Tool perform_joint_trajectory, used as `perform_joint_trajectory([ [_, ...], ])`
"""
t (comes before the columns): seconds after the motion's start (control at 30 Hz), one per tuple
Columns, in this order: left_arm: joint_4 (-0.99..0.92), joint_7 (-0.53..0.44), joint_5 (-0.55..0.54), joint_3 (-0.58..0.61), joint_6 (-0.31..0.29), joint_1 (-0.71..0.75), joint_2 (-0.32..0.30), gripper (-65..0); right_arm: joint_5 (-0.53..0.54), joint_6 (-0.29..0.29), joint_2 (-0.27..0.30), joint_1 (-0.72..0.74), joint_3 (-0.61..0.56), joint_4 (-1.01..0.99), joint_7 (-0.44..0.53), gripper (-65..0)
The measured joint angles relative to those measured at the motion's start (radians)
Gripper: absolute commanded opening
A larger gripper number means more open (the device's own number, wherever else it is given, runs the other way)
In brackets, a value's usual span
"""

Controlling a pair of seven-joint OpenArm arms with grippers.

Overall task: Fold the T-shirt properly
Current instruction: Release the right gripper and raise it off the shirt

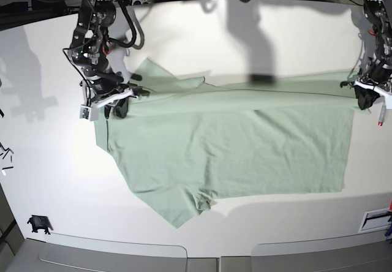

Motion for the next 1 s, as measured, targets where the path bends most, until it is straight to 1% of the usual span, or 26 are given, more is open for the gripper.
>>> perform_joint_trajectory([
  [0.07,-0.006,-0.002,-0.006,0.0,0.0,-0.002,0.0,-65.0,-0.043,0.0,0.0,0.0,-0.02,0.0,0.023,-65.0],
  [0.23,-0.008,-0.006,-0.006,0.0,0.0,-0.002,0.001,-64.7,-0.047,0.0,0.0,0.0,-0.031,0.0,0.031,-65.0],
  [0.27,-0.008,-0.005,-0.006,0.0,0.0,-0.002,0.001,-55.6,-0.047,0.0,0.0,0.0,-0.031,0.0,0.036,-58.1],
  [0.3,-0.008,-0.006,-0.007,0.0,0.002,-0.002,0.002,-47.1,-0.051,0.0,0.0,0.0,-0.031,0.0,0.039,-47.1],
  [0.33,-0.008,-0.006,-0.005,0.0,0.004,-0.002,0.001,-40.8,-0.051,0.0,0.0,0.0,-0.031,0.0,0.04,-37.6],
  [0.37,-0.008,-0.006,-0.006,0.0,0.004,-0.002,-0.001,-37.9,-0.054,-0.001,0.0,0.0,-0.031,0.0,0.041,-31.2],
  [0.4,-0.008,-0.006,-0.005,0.0,0.003,-0.001,-0.005,-37.9,-0.055,-0.002,0.002,0.0,-0.031,0.0,0.041,-29.0],
  [0.47,-0.008,-0.01,-0.006,0.0,0.002,-0.001,-0.02,-37.9,-0.055,-0.002,0.003,0.002,-0.027,0.006,0.029,-29.1],
  [0.53,0.002,-0.004,-0.025,-0.01,0.003,0.0,-0.057,-37.9,-0.054,-0.002,0.002,0.004,-0.015,0.042,-0.028,-29.3],
  [0.6,0.035,0.003,-0.045,-0.04,0.002,0.002,-0.106,-37.9,-0.055,-0.001,0.002,0.005,0.009,0.099,-0.076,-29.3],
  [0.7,0.105,0.036,-0.08,-0.122,0.003,-0.004,-0.169,-37.9,-0.047,-0.001,0.003,0.008,0.057,0.18,-0.142,-29.3],
  [0.77,0.145,0.055,-0.087,-0.18,0.002,-0.004,-0.196,-37.9,-0.033,-0.002,0.004,-0.009,0.084,0.222,-0.153,-29.3],
  [0.87,0.163,0.071,-0.082,-0.258,0.0,-0.002,-0.243,-37.9,0.016,0.0,0.005,-0.074,0.107,0.254,-0.161,-29.5],
  [0.93,0.163,0.071,-0.08,-0.295,0.003,0.0,-0.278,-37.9,0.037,0.002,0.005,-0.124,0.107,0.261,-0.18,-29.5],
  [1.0,0.164,0.071,-0.084,-0.307,0.007,0.006,-0.309,-37.9,0.072,0.018,0.001,-0.173,0.106,0.263,-0.182,-29.5],
])
